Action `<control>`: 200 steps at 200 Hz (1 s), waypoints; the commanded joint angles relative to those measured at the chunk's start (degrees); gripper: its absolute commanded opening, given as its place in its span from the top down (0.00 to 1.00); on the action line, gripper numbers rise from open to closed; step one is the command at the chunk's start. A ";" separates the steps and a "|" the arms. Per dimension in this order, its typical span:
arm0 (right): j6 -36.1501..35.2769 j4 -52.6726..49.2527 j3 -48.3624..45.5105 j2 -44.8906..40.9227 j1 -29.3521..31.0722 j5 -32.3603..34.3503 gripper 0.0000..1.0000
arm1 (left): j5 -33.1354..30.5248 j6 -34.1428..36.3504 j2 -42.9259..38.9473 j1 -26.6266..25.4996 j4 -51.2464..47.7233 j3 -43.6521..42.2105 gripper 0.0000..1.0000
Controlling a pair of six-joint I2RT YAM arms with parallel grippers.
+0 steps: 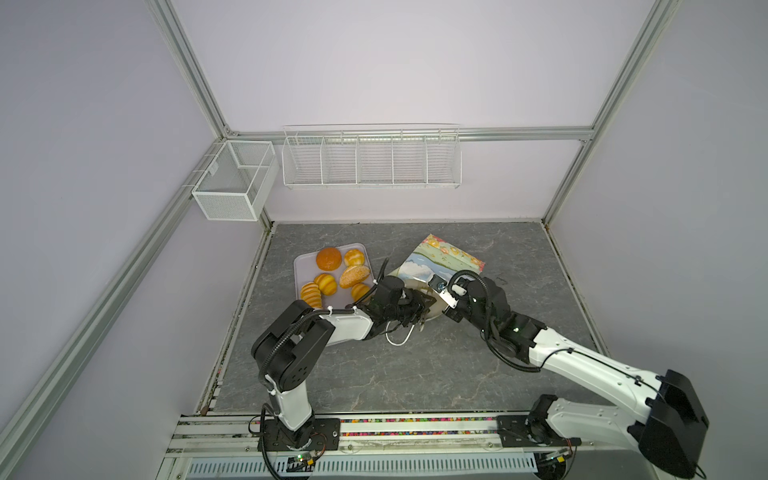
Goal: Take the fake bread out of the paper bag
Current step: 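Close the tongs on the striped bread inside the bag with the left gripper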
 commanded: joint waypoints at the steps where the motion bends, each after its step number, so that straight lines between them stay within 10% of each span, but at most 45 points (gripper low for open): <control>1: -3.46 2.65 1.69 -3.58 1.70 -1.58 0.93 | -0.50 -1.34 1.77 0.53 6.41 -0.18 0.57; 67: -9.64 -0.19 4.59 -5.74 7.00 2.55 0.93 | -0.61 -4.95 4.95 0.53 19.88 -0.78 0.57; 200: -11.82 -4.02 8.18 -6.23 7.04 -0.30 0.93 | -1.49 3.82 -2.70 0.57 15.09 3.81 0.58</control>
